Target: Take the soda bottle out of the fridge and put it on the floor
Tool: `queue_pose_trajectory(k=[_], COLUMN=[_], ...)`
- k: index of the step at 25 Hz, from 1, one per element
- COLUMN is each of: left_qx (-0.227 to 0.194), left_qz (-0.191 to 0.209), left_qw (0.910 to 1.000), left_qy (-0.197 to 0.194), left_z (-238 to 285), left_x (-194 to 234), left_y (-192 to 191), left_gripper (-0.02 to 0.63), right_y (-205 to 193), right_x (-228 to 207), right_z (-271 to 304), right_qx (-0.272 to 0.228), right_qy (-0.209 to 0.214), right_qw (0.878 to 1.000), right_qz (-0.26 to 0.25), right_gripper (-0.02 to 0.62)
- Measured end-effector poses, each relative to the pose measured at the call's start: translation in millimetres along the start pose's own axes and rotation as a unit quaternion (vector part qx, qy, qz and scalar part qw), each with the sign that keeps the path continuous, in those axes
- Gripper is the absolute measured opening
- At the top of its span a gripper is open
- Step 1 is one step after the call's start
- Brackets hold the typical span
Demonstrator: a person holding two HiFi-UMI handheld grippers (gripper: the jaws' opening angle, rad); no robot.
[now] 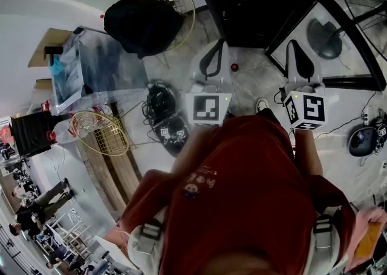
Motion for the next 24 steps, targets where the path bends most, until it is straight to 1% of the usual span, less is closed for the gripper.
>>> queue_pose_trajectory(k=[3,7,15,24], left_qx=[0.0,0.007,0.008,0.009], left_qz=[-0.003,0.013,-0.007,-0.006], left_qw=[1.0,0.9999,0.9999,0.9999], left_qy=[-0.002,-0.006,0.002,0.008], left_z=[0.7,0.3,-0.4,1.2], left_x=[0.5,-0.6,1.1,4.9], left_y=[-0.9,-4.3,-7.7,-5.8], left_gripper=[0.0,0.0,0.0,0.0], right_y=[-1.5,-5.2,-6.3,-3.6], right_x=[0.2,-1.1,-3.1,-2.3], right_z=[0.6,-0.6,-0.2,2.7], right_qx=[0.0,0.002,0.012,0.012], right_qy=[0.014,0.007,0.004,0.01], right_qw=[1.0,1.0,1.0,1.0], right_qz=[0.026,0.022,0.013,0.007], right_gripper=[0.001,0.0,0.0,0.002])
Point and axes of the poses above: the fingertips, and each gripper's own axes: z forward along the fingers, x to its left, y out of its top, the point moved 6 cm from there along -z, backward along the fingers, and after that the axes turned 3 degrees about -z, right-handed, at the moved point
